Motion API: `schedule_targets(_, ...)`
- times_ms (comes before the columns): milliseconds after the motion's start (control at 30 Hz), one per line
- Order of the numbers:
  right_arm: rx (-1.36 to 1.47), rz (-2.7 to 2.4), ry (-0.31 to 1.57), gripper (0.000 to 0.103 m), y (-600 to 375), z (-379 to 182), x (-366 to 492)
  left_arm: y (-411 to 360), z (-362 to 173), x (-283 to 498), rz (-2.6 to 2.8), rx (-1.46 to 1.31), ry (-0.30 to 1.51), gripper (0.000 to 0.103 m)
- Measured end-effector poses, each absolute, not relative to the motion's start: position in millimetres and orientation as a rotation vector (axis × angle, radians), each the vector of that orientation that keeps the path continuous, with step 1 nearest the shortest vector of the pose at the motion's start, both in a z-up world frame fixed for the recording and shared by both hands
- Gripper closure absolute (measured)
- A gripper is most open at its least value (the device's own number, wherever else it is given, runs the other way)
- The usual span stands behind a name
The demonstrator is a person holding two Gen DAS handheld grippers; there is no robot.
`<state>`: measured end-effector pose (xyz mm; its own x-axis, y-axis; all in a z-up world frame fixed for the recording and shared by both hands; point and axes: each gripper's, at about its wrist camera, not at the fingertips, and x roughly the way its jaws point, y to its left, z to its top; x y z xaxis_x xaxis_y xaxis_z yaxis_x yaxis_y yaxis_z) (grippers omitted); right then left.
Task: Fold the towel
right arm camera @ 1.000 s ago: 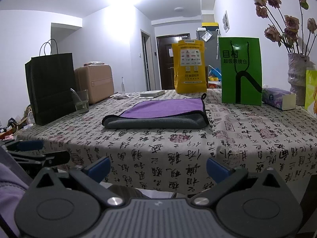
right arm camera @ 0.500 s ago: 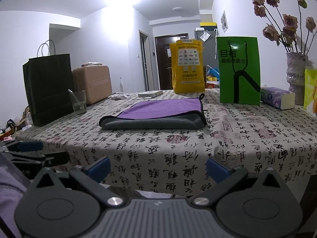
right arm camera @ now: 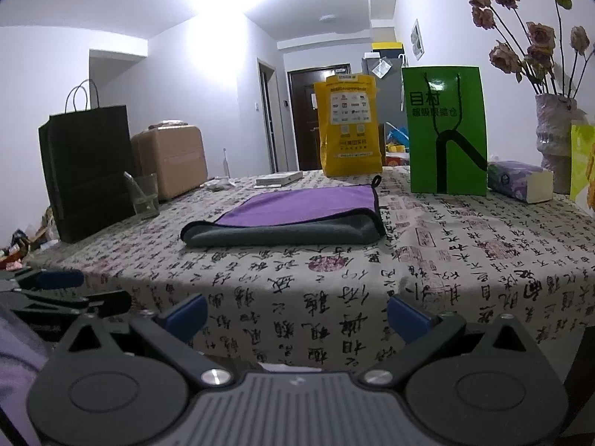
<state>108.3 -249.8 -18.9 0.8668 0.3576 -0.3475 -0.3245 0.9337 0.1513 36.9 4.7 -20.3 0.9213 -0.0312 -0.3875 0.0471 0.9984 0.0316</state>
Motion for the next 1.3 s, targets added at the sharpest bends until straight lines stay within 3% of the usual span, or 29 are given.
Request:
schedule_targets(500,0.099,0.337,0.396,0.009,-263,-19,193,25,-18,118,-0.071,0.001,0.367,0.000)
schedule_targets(733,0.057,0.354,0.456,0.025,-266,-24,241,37,-11,168,-0.118,0.009,0.385,0.002)
schedule_targets(800,0.042,0.358,0.458,0.026,-264,-21,255,44,-10,187,-0.126,-0.008,0.396,0.007)
schedule_targets(900,0.020,0.368,0.447,0.027,-261,-16,276,50,-10,212,-0.115,-0.025,0.445,0.027)
schedule_targets(1000,0.005,0.386,0.454,0.037,-259,-15,300,56,-13,231,-0.133,-0.033,0.494,0.041)
schedule_targets(1100,0.010,0.406,0.497,0.054,-260,-18,321,59,-19,244,-0.183,-0.033,0.546,0.057)
schedule_targets(1167,0.002,0.412,0.519,0.072,-260,-20,329,61,-24,249,-0.199,-0.033,0.576,0.070)
schedule_targets(1233,-0.008,0.415,0.537,0.087,-260,-23,334,64,-26,249,-0.205,-0.030,0.573,0.075)
schedule_targets(1300,-0.018,0.422,0.558,0.091,-261,-27,336,66,-26,249,-0.202,-0.040,0.574,0.084)
